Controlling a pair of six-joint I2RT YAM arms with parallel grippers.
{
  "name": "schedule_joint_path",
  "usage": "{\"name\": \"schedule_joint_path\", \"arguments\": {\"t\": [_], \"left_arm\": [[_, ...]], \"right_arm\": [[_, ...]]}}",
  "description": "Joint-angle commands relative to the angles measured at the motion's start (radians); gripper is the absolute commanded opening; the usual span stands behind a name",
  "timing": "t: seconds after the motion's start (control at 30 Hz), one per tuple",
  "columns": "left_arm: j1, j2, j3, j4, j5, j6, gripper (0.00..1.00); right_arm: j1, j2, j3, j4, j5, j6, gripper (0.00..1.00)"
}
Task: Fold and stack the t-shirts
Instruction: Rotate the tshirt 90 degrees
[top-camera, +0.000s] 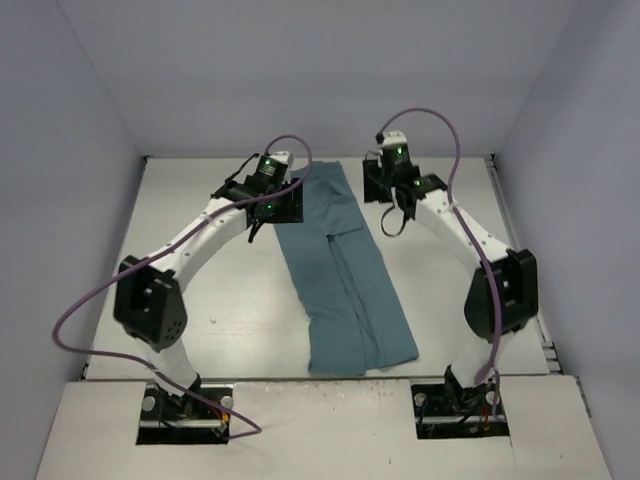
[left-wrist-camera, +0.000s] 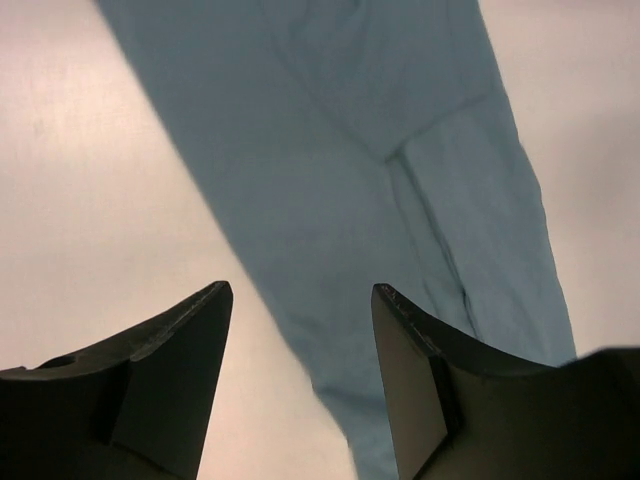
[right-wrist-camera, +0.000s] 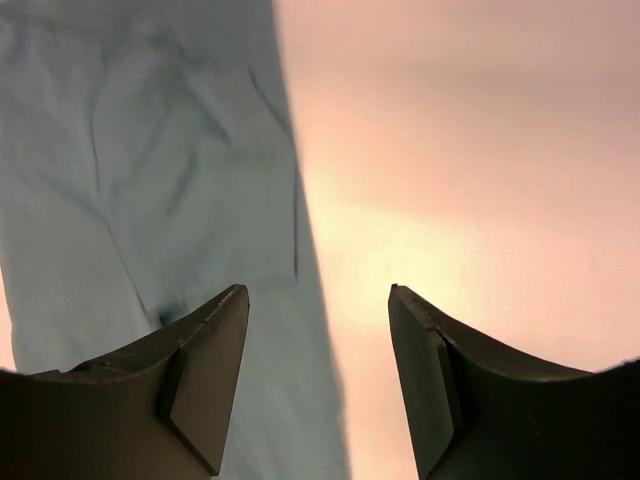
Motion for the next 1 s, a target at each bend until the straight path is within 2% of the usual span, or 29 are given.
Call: {"name": "schedule_joint_path", "arguments": {"t": [0.0,0.1,0.23,0.3,0.63,0.97], "left_arm": [[0.043,0.240,0.278,-0.075,0.031,0.204,0.55],[0.073,0.433,0.466,-0.128,0.038,0.235,0.54],[0.098,0.577,0.643,-0.152,0.035,0.256,0.53],[0.102,0.636,0.686,-0.151,0.030,0.268,0.52],[0.114,0.816,0.813,-0.156,-0.006,0.338,0.51],[0.184,0.925,0.993,-0.176,-0.011,0.338,0.52]], "right_arm": [[0.028,-0.158,-0.281,-0.007,-0.002,0.115,0.53],[0.048,-0.235,-0.405,-0.004,0.015,0.173,0.46],[0.073,-0.305,-0.530,0.014,-0.003,0.217,0.39],[0.083,-0.324,-0.590,0.019,-0.003,0.233,0.35],[0.128,-0.323,-0.730,0.076,-0.060,0.304,0.35],[0.300,-0.263,-0.761,0.117,-0.085,0.421,0.34]]}}
